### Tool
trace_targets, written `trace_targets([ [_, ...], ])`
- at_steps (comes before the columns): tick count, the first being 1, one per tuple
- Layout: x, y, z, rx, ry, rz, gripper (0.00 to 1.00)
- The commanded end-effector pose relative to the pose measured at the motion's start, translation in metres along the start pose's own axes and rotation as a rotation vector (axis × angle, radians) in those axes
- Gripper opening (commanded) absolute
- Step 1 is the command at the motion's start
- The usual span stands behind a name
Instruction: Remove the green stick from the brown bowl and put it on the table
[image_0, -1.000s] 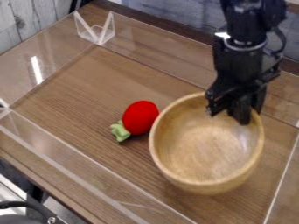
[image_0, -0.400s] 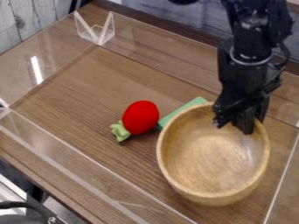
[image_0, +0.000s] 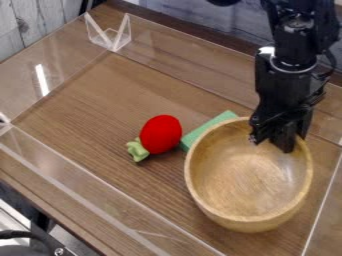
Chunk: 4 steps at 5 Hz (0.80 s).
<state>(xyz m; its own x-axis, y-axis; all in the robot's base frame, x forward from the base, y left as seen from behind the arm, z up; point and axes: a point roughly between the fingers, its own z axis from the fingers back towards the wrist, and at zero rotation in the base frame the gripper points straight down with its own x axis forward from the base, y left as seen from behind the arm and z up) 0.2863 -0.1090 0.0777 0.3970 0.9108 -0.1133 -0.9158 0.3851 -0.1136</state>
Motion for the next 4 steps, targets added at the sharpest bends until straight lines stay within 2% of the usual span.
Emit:
trace_targets([
  [1,0.003,-0.016,0.028,-0.077,0.005,-0.053,0.00],
  [3,-0.003,-0.016,0.051,-0.085,0.056,-0.023,0.00],
  [4,-0.001,-0.014,0.058,-0.093,0.083,0.004,0.00],
])
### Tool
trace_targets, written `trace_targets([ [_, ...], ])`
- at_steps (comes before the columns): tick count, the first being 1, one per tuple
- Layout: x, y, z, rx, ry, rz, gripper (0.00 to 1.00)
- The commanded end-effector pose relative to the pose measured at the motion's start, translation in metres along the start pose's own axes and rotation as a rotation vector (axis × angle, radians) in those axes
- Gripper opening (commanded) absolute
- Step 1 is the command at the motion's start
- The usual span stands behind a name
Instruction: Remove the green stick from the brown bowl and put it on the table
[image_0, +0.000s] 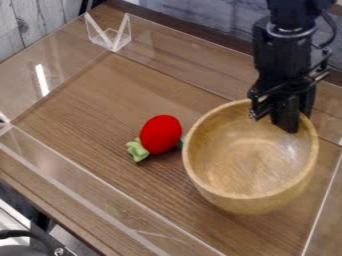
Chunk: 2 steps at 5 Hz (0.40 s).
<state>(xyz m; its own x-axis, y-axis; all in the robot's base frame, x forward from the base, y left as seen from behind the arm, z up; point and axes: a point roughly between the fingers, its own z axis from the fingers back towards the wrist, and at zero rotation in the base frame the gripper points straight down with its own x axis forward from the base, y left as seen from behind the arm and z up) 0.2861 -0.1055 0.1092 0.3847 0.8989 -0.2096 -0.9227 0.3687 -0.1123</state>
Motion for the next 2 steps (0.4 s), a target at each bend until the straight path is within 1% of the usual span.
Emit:
trace_targets([
  [1,0.0076,-0.0070,0.0285,-0.102,0.001,0.022,0.00],
  [2,0.0140,-0.0029,0.0256,-0.113,0.019,0.050,0.00],
])
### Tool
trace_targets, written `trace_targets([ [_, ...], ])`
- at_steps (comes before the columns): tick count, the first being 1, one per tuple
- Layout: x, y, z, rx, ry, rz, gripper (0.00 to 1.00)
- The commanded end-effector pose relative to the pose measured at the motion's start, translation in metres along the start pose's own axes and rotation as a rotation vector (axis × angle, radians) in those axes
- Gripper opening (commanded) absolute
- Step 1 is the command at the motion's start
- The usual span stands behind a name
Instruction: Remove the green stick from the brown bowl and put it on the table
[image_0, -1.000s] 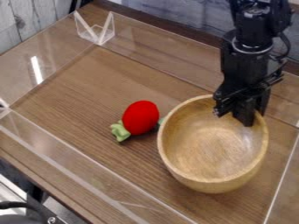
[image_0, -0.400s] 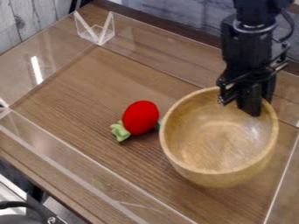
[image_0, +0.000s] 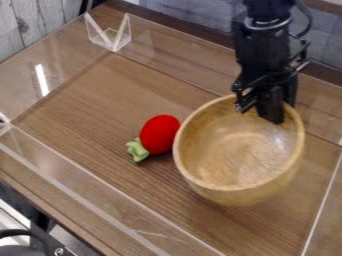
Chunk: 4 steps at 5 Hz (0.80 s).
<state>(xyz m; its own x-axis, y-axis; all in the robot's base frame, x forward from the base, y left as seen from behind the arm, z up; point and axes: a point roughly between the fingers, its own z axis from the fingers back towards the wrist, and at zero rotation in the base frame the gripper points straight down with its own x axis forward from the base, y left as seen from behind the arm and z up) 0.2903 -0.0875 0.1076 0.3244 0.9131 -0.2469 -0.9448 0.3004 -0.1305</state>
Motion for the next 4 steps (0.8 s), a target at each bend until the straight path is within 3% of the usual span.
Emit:
trace_targets([
  [1,-0.0082,-0.0101,0.0222,-0.090,0.007,0.009,0.00],
  [4,-0.0131,-0.0071,0.0229,-0.121,0.040,0.114,0.00],
])
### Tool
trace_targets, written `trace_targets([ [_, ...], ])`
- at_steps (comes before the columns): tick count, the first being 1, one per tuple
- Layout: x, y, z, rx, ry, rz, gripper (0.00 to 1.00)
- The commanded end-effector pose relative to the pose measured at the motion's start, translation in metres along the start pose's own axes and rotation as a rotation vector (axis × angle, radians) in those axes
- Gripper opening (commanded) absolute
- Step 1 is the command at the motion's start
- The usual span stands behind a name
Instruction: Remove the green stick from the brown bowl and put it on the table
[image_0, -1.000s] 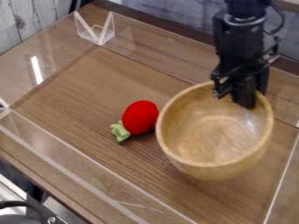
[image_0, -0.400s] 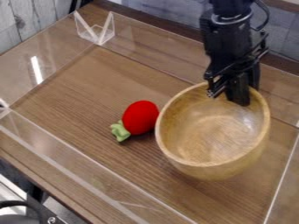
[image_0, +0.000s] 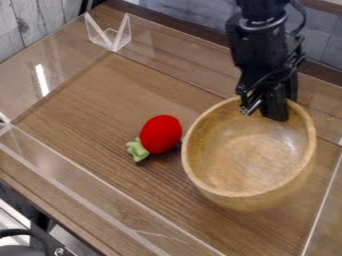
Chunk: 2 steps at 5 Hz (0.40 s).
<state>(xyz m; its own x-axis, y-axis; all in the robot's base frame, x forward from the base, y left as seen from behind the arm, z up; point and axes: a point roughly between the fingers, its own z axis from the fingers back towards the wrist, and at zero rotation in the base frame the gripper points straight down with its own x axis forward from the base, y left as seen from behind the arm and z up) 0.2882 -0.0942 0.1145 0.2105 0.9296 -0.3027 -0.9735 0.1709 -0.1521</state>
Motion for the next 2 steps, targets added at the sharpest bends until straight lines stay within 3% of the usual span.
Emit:
trace_targets([
  [1,0.0044,0.0023,0.0207,-0.054,0.027,-0.025,0.00],
  [2,0.0093,0.0026,0.0165,-0.046,0.050,-0.041,0.00],
])
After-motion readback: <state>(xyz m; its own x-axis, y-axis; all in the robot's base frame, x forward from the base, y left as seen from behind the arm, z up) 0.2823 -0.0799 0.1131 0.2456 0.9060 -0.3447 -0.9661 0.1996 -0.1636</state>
